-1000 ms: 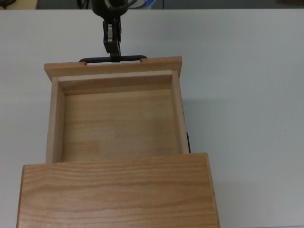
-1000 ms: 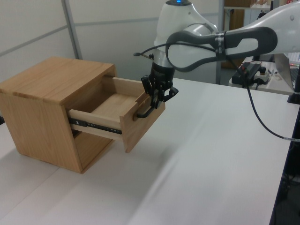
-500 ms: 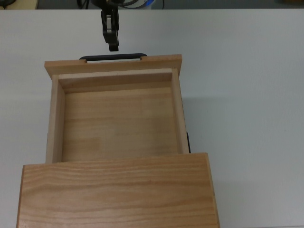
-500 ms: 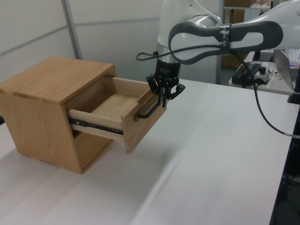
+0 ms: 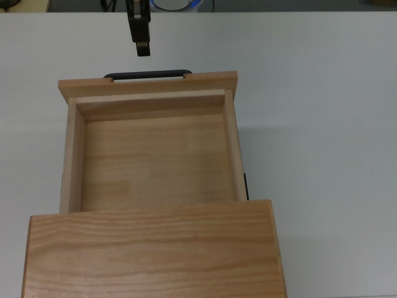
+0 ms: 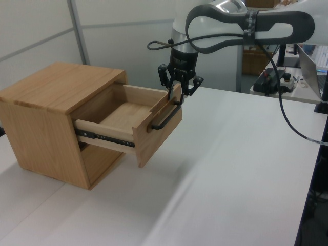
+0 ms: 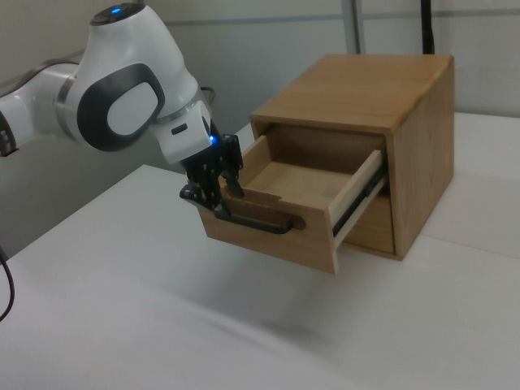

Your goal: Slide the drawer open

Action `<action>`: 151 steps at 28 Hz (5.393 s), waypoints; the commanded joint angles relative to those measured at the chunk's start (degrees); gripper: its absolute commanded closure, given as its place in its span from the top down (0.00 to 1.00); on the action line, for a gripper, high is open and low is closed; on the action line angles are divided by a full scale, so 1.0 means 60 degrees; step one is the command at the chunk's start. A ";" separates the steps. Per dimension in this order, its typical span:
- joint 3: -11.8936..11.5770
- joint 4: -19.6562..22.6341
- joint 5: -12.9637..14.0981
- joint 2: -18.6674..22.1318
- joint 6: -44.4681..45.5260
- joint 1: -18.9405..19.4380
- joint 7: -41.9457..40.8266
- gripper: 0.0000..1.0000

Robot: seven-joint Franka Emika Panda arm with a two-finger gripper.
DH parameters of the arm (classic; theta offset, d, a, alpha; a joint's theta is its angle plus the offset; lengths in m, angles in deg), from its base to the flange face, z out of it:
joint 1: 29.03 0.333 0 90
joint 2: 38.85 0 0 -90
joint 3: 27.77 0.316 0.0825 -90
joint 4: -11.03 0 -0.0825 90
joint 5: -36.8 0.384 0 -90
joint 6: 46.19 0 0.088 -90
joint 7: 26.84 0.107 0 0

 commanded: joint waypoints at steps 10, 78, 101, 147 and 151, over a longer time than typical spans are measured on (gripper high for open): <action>0.0069 -0.0697 -0.0131 0.0074 0.2926 0.0054 -0.3885 1.00; 0.0069 -0.0757 0.0059 -0.0073 0.3618 0.0025 -1.3560 1.00; 0.0084 -0.0713 -0.0586 -0.0175 0.2798 0.0128 -1.3677 1.00; 0.0098 -0.0757 -0.0161 -0.0219 0.2886 0.0186 -1.3062 1.00; 0.0098 -0.0757 -0.0161 -0.0219 0.2886 0.0186 -1.3047 1.00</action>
